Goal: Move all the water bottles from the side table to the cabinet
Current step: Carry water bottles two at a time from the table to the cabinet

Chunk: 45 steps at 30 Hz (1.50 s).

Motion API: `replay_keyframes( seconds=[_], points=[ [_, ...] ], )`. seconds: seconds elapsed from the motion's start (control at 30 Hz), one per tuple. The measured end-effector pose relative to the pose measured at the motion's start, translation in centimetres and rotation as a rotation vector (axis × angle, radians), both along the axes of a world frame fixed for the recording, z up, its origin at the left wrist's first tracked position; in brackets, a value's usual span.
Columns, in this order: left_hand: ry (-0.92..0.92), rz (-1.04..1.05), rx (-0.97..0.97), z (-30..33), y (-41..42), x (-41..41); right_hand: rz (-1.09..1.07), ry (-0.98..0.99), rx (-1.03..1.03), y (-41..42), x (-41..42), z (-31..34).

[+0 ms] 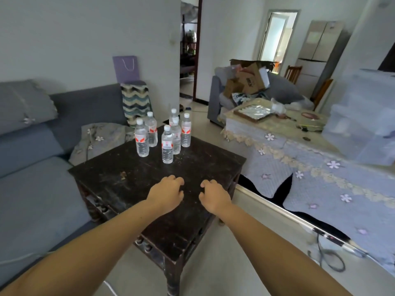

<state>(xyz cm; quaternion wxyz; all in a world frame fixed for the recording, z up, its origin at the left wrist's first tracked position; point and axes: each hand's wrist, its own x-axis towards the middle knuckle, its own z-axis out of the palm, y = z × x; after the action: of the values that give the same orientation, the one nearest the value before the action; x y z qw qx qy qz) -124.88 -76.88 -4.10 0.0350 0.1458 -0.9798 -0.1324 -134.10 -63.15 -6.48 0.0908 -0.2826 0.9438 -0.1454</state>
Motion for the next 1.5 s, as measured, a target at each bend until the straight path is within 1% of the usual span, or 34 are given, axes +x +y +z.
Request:
replay_keyframes(
  seconds=[0.13,0.3,0.4,0.47,0.53,0.6,0.67,0.77,0.93,1.03,1.1,1.2,1.27,1.33,1.4,1.5],
  points=[
    [0.002,0.100,0.082,-0.7,-4.4,-4.7,0.021,-0.012,0.017,-3.9,-5.2,0.4],
    [-0.031,0.210,0.213,-2.1,-9.6,-9.9,0.055,-0.058,0.034,-9.2,-10.1,-0.9],
    [-0.005,0.268,0.308,-3.2,-13.1,-13.4,0.052,-0.095,0.028,-13.3,-13.4,-2.1],
    [0.059,0.328,0.376,-4.2,-15.2,-15.3,0.033,-0.126,-0.002,-16.0,-15.2,-3.2],
    [0.151,0.423,0.471,-5.5,-17.5,-17.1,-0.009,-0.176,-0.056,-18.8,-17.0,-4.7],
    [0.229,0.562,0.565,-7.3,-20.8,-19.7,-0.077,-0.239,-0.119,-22.5,-19.2,-7.0],
    [0.315,0.707,0.619,-8.7,-23.2,-21.8,-0.148,-0.275,-0.196,-25.4,-20.7,-8.9],
    [0.425,0.879,0.641,-10.9,-25.9,-25.0,-0.264,-0.287,-0.364,-29.2,-22.5,-11.4],
    [0.505,1.009,0.685,-15.4,-29.3,-29.4,-0.408,-0.298,-0.660,-33.5,-25.0,-15.1],
    [0.574,1.061,0.747,-17.3,-31.2,-31.0,-0.435,-0.329,-0.808,-34.7,-25.8,-16.8],
    [0.634,1.075,0.810,-18.2,-32.5,-32.0,-0.432,-0.363,-0.867,-35.0,-26.2,-17.8],
    [0.749,1.076,0.890,-18.4,-34.2,-33.4,-0.407,-0.421,-0.864,-34.9,-27.0,-18.5],
    [0.775,1.039,0.901,-18.3,-35.4,-34.1,-0.380,-0.439,-0.844,-34.6,-27.6,-18.6],
    [0.733,1.011,0.887,-18.4,-36.7,-34.1,-0.352,-0.454,-0.816,-34.2,-27.9,-18.3],
    [0.650,0.957,0.853,-18.8,-37.8,-33.7,-0.328,-0.457,-0.801,-33.5,-27.9,-18.1],
    [0.564,0.896,0.858,-19.1,-37.7,-32.3,-0.316,-0.470,-0.799,-32.2,-27.1,-18.0]
  ],
)
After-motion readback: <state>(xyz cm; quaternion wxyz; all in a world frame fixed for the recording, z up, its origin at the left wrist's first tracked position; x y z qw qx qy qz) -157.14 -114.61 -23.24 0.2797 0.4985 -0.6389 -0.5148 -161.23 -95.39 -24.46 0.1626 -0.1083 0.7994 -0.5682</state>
